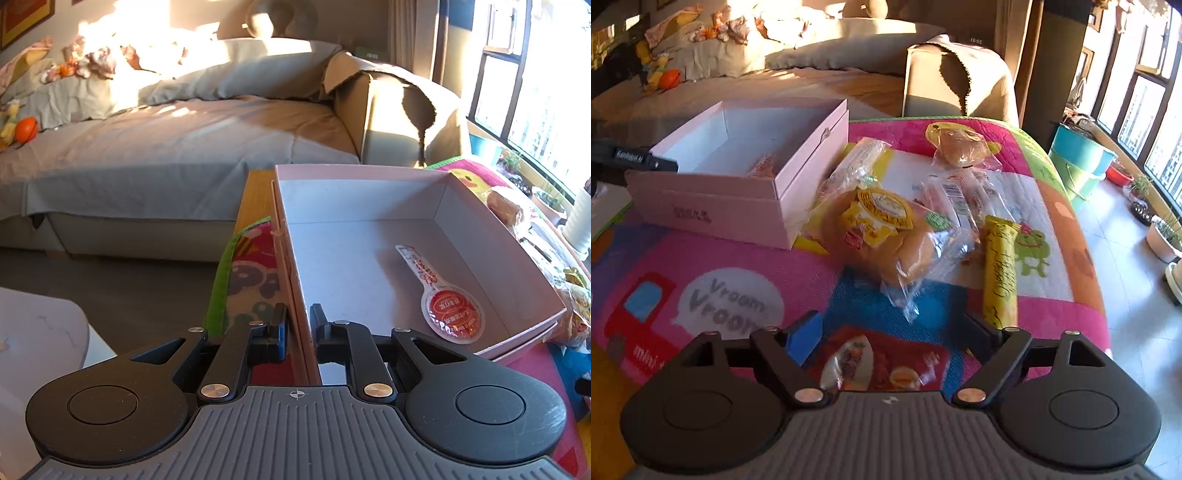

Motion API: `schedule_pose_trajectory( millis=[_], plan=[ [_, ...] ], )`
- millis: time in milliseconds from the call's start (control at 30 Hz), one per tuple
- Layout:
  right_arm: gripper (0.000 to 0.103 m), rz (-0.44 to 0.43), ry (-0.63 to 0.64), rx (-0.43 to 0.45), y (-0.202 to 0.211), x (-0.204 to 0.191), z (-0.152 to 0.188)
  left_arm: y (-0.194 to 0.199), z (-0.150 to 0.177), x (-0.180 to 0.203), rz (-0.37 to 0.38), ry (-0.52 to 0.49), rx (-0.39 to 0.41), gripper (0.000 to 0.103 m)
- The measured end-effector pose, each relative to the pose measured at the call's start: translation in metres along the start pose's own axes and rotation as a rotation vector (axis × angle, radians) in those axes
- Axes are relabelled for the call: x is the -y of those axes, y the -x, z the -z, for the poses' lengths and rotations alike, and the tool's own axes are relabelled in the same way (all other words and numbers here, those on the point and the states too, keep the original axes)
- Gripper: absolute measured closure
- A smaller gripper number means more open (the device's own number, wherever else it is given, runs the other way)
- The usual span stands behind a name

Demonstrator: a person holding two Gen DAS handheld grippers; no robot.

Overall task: Organize objects
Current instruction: 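Grasp the red pastry packet with the right tool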

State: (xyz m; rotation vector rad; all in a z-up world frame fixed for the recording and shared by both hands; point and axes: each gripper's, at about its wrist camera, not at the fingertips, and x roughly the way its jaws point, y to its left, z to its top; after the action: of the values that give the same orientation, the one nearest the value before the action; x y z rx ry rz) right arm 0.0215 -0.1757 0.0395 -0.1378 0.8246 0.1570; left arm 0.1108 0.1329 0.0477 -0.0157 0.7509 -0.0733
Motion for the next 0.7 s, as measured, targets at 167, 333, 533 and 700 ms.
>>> schedule_pose_trajectory(
  millis=[167, 333, 533, 700],
  plan=[
    [0.014, 0.006, 0.022, -0.001, 0.015, 0.004, 0.001, 0.002, 0.002, 0.0, 0.001, 0.003, -0.001, 0.088],
    [0.012, -0.015, -0.074, -0.074, 0.012, 0.016, 0.022, 0.001, 0.001, 0.001, -0.002, 0.007, 0.003, 0.088],
    [0.032, -0.027, 0.0, -0.085, 0.014, -0.013, 0.021, 0.002, 0.001, 0.002, 0.001, 0.006, 0.0, 0.088],
    [0.032, -0.08, 0.048, -0.084, 0.032, -0.023, 0.014, 0.002, 0.002, 0.002, 0.0, 0.009, 0.003, 0.088]
  ],
)
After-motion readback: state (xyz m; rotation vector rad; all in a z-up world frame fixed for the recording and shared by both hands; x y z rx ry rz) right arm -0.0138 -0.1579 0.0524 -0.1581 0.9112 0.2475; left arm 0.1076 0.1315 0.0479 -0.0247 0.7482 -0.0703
